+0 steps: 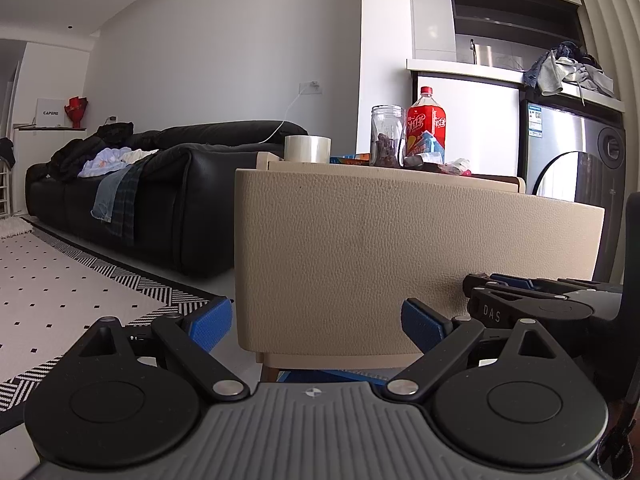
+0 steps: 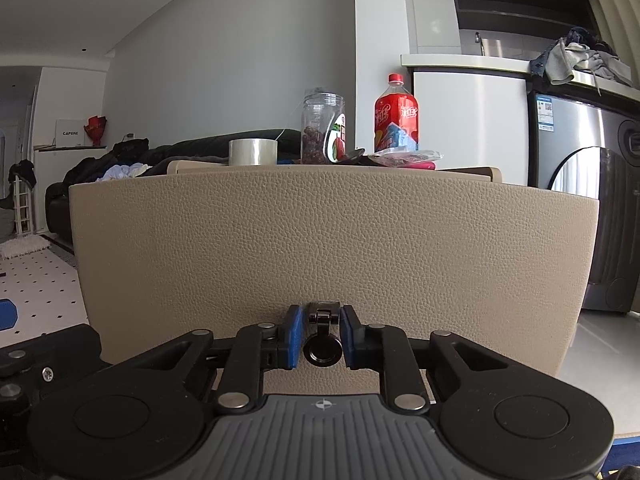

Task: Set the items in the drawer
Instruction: 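Close the right gripper on the black ring pull, then push the upper drawer inward by its ring pull with the right gripper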

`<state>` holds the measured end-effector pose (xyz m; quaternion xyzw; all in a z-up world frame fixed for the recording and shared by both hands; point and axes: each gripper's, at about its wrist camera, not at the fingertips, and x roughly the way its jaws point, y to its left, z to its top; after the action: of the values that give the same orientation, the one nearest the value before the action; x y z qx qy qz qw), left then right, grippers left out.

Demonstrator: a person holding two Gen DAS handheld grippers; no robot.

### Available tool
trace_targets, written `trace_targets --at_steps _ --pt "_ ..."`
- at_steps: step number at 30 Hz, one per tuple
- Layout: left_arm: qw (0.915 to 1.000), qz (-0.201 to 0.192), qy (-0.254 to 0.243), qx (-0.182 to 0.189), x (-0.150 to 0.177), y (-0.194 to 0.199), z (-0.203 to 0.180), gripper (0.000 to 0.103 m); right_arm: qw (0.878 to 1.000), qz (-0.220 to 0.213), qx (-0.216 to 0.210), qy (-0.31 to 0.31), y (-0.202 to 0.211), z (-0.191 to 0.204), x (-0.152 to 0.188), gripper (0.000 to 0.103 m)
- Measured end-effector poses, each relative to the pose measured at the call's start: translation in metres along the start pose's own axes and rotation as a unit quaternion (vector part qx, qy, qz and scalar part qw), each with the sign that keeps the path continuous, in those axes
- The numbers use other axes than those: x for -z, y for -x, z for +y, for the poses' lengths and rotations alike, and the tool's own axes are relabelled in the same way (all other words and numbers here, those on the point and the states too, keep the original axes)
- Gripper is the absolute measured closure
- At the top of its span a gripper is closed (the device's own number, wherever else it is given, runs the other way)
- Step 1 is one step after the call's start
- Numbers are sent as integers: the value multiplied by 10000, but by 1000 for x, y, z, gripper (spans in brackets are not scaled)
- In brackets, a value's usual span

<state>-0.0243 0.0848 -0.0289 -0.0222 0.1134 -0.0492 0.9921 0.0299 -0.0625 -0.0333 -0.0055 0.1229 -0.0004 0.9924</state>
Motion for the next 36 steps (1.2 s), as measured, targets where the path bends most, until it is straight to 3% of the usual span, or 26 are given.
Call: trace_targets --at_steps 36 --pt "10000 19 71 -41 3 4 2 8 9999 -69 107 -29 -3 4 2 85"
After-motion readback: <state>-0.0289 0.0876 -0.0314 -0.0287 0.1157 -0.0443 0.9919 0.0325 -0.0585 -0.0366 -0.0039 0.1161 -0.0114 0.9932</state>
